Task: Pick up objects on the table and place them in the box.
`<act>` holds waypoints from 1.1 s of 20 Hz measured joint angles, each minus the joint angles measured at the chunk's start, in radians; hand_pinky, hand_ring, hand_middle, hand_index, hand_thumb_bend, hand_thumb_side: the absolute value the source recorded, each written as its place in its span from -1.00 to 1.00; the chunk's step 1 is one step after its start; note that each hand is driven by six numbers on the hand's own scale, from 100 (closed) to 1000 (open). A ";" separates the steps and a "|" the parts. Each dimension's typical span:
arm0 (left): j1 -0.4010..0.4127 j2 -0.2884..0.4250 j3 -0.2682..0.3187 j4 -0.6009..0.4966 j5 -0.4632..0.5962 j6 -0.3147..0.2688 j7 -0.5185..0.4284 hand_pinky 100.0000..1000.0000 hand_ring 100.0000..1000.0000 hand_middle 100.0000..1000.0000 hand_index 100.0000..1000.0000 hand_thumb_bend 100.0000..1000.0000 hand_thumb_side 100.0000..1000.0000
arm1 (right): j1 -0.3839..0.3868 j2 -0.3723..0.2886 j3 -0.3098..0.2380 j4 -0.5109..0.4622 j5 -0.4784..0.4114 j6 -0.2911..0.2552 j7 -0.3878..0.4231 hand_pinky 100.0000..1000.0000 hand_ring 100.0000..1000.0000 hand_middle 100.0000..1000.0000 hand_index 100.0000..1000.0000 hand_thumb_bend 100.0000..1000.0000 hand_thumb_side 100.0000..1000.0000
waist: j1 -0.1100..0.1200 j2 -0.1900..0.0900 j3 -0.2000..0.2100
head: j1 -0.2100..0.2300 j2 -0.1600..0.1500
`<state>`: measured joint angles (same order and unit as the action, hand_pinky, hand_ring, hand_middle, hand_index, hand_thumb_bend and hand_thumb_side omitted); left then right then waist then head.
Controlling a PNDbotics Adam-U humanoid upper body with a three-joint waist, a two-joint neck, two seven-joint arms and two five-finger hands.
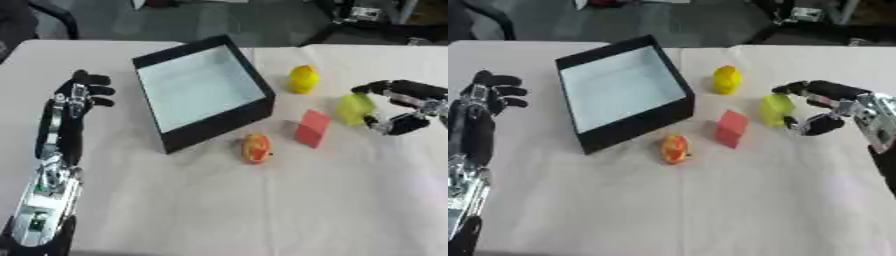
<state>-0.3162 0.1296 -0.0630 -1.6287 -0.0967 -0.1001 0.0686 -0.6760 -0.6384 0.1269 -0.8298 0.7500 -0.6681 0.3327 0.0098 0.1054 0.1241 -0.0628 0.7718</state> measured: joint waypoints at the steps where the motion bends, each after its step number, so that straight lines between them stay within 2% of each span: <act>1: 0.000 0.000 0.000 0.000 0.000 0.000 0.000 0.07 0.17 0.12 0.23 -1.00 0.78 | 0.002 0.000 0.000 0.000 -0.006 -0.001 -0.012 0.67 0.58 0.03 0.56 -1.00 -0.68 | 0.000 0.000 0.000 | 0.000 0.000; 2: 0.000 0.000 0.000 0.000 0.000 -0.001 -0.001 0.07 0.17 0.12 0.23 -1.00 0.78 | 0.004 0.000 -0.001 -0.002 -0.013 -0.002 -0.027 0.65 0.55 -0.03 0.50 -1.00 -0.74 | 0.000 0.000 0.000 | 0.000 0.000; 4: 0.000 0.000 0.000 0.000 0.000 -0.001 -0.001 0.07 0.17 0.12 0.23 -1.00 0.78 | 0.007 0.000 -0.003 -0.009 -0.028 -0.004 -0.069 0.59 0.43 -0.19 0.33 -1.00 -0.77 | 0.000 0.000 0.000 | 0.000 0.000; 6: 0.000 -0.001 0.000 0.000 0.000 -0.001 -0.001 0.07 0.17 0.12 0.23 -1.00 0.78 | 0.008 0.000 -0.003 -0.019 -0.046 -0.005 -0.122 0.56 0.35 -0.28 0.24 -1.00 -0.78 | 0.000 0.000 0.001 | 0.000 0.000; 7: 0.000 -0.002 0.000 0.000 0.000 -0.001 -0.001 0.07 0.17 0.12 0.23 -1.00 0.78 | 0.008 0.000 -0.003 -0.023 -0.054 -0.005 -0.148 0.54 0.29 -0.35 0.16 -1.00 -0.67 | 0.000 0.000 0.001 | 0.000 0.000; 8: 0.000 -0.003 0.000 0.000 0.000 -0.001 -0.001 0.07 0.17 0.12 0.23 -1.00 0.78 | 0.008 0.000 -0.003 -0.027 -0.063 -0.005 -0.173 0.53 0.25 -0.39 0.12 -1.00 -0.78 | 0.000 0.000 0.001 | 0.000 0.000; 11: 0.000 -0.005 0.000 0.000 0.000 -0.001 -0.001 0.07 0.17 0.12 0.23 -1.00 0.78 | 0.008 0.000 -0.002 -0.043 -0.085 -0.009 -0.237 0.52 0.24 -0.42 0.10 -1.00 -0.78 | 0.000 0.000 0.002 | 0.000 0.000; 13: 0.000 -0.007 0.000 0.000 0.000 -0.001 -0.001 0.07 0.17 0.12 0.23 -1.00 0.78 | 0.008 0.000 0.003 -0.054 -0.099 -0.011 -0.262 0.52 0.31 -0.43 0.10 -1.00 -0.78 | 0.000 0.000 0.002 | 0.000 0.000; 17: 0.000 -0.007 0.000 0.000 0.000 -0.001 -0.001 0.07 0.17 0.12 0.23 -1.00 0.78 | 0.009 0.000 0.010 -0.087 -0.147 -0.012 -0.271 0.52 0.34 -0.44 0.10 -1.00 -0.76 | 0.000 0.000 0.004 | 0.000 0.000; 22: 0.000 -0.007 0.000 -0.001 0.000 -0.001 -0.001 0.07 0.17 0.12 0.23 -1.00 0.77 | 0.001 -0.001 0.021 -0.156 -0.241 -0.005 -0.229 0.53 0.34 -0.44 0.10 -1.00 -0.71 | 0.000 0.000 0.007 | 0.000 0.000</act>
<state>-0.3164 0.1222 -0.0631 -1.6296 -0.0972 -0.1009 0.0678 -0.6749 -0.6395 0.1482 -0.9861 0.5090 -0.6727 0.1039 0.0098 0.1054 0.1309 -0.0628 0.7718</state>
